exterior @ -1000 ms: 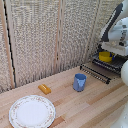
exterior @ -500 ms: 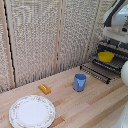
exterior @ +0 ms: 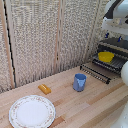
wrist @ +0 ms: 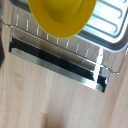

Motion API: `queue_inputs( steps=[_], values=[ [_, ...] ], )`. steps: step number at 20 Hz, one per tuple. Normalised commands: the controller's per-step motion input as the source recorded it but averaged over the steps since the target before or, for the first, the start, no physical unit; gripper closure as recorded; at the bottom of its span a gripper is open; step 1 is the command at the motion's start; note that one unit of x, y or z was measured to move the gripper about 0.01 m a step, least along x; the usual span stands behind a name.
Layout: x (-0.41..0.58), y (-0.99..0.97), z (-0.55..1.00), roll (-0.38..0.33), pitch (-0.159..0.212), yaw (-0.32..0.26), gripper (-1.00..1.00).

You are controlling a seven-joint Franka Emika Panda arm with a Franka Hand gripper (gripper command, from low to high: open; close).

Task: Please reach out your grabber to the yellow dish. Tenderly grip the yellow dish using your grabber. Set the yellow dish on the baking sheet. Posit your grabber on the rim of the baking sheet carrying the yellow dish. Mindfully slide the baking sheet with the yellow dish into the oven. Let go of your grabber's hold on the baking sheet's edge when it is entirely in the oven.

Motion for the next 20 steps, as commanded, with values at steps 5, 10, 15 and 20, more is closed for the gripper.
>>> queue_inputs(
  steps=[5, 10, 15, 20],
  values=[
    [-0.098, -0.01, -0.06, -0.320, 0.075, 0.223, -1.00],
    [-0.051, -0.02, -0.16, -0.375, 0.015, 0.176, -1.00],
    [-0.089, 0.12, -0.02, -0.328, 0.151, 0.154, -1.00],
    [-0.281, 0.47, 0.07, -0.155, 0.351, 0.123, -1.00]
  ],
)
